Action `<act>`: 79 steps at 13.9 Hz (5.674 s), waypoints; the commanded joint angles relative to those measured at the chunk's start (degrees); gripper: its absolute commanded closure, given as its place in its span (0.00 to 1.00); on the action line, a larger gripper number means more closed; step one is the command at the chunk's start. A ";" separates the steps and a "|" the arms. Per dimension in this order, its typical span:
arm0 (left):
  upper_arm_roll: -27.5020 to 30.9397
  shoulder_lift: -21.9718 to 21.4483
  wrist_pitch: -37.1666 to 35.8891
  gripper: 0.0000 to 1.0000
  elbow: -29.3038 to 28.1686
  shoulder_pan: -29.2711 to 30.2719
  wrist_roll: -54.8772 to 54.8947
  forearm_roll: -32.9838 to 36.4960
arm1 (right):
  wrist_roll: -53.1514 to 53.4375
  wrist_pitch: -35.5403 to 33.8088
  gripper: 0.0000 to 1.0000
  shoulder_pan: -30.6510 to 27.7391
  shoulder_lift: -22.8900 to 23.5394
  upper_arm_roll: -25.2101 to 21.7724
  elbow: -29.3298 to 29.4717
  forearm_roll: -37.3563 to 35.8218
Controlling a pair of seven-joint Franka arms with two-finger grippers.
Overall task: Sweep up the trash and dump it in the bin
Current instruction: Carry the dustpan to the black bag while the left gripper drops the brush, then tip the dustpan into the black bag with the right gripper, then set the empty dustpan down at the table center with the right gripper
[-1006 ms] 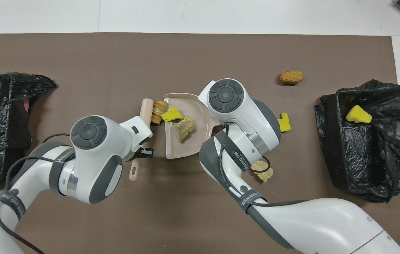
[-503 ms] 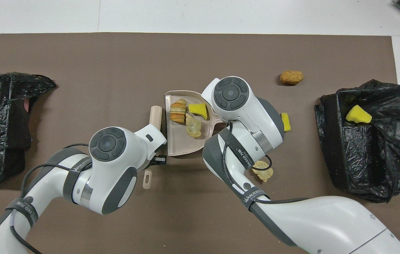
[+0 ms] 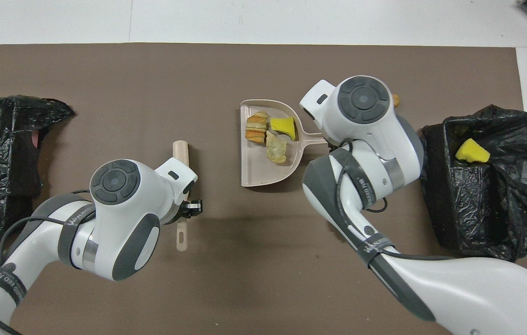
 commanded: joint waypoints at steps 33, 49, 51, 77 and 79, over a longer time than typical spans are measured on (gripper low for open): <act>0.68 2.23 -16.70 0.00 24.74 20.78 22.98 -2.82 | -32.93 -3.57 1.00 -40.19 -36.46 -0.02 -24.77 -22.02; 0.68 -3.29 -28.76 0.00 28.55 26.78 35.48 5.62 | -13.25 -23.95 1.00 -30.60 -32.78 5.07 -12.65 -29.89; 0.68 -3.31 -28.41 0.00 28.52 26.95 34.53 5.53 | -7.20 -24.04 1.00 -30.34 -32.77 5.69 -12.65 -25.93; 0.68 -3.66 -25.77 0.00 29.41 26.78 34.69 5.97 | 102.69 -9.99 1.00 12.81 20.03 6.22 32.26 0.10; 0.68 -3.66 -25.77 0.00 29.41 26.78 34.69 5.97 | 103.40 -8.76 1.00 15.18 21.36 6.05 32.88 0.10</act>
